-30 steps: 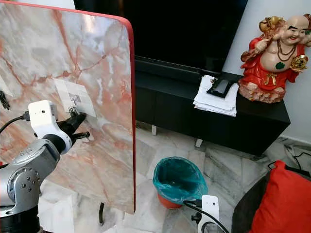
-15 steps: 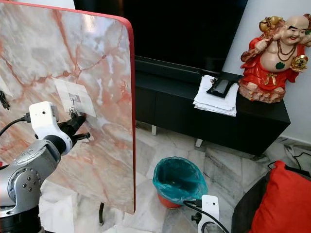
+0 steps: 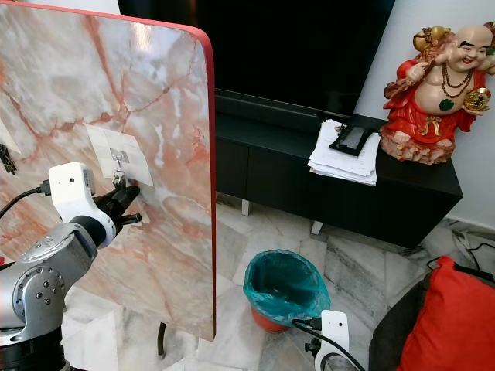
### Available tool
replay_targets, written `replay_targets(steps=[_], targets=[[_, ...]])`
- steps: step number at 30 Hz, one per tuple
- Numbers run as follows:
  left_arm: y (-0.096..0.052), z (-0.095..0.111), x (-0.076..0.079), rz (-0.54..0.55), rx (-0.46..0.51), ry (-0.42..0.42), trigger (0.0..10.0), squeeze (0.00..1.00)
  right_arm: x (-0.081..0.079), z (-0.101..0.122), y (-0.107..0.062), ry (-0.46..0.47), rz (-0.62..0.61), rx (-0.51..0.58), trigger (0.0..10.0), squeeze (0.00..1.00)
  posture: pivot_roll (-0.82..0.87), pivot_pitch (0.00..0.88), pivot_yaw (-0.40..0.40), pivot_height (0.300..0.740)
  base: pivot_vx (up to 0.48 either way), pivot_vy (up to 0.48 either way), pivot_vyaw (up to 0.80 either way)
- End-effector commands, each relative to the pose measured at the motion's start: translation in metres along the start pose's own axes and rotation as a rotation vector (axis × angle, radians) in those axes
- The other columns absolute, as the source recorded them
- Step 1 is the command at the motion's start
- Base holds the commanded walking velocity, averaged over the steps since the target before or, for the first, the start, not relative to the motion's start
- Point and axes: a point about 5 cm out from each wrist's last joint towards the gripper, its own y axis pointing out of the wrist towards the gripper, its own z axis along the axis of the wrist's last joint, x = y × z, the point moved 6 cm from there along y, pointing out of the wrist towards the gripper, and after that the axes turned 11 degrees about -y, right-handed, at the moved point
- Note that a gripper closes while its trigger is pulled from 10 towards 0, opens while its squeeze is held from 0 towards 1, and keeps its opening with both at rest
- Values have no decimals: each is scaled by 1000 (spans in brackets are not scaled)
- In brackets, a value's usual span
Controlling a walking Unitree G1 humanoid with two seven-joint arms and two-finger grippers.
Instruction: Hang keys on a hook
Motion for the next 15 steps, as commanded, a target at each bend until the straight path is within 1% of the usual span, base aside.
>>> replay_targets(steps=[1, 8, 9, 11, 13, 15], targets=[[-1, 2, 6, -30, -3, 9, 10000, 1000, 4, -2, 0, 5, -9, -3, 10000, 0, 88, 0, -89, 740, 0, 0, 0], [-5, 2, 4, -31, -3, 23, 10000, 1000, 4, -2, 0, 5, -9, -3, 10000, 0, 89, 0, -90, 740, 0, 0, 0], [-9, 0, 2, -27, -9, 33, 10000, 1000, 4, -2, 0, 4, -9, -5, 10000, 0, 91, 0, -91, 740, 0, 0, 0], [-11, -1, 1, -25, -13, 41, 10000, 1000, 4, -2, 0, 4, -9, -6, 10000, 0, 94, 0, -92, 740, 0, 0, 0], [-16, -4, -2, -24, -25, 77, 10000, 1000, 4, -2, 0, 1, -9, -7, 10000, 0, 96, 0, -92, 740, 0, 0, 0], [-19, -7, -4, -22, -31, 85, 10000, 1000, 4, -2, 0, 1, -8, -8, 10000, 0, 95, 0, -91, 740, 0, 0, 0]])
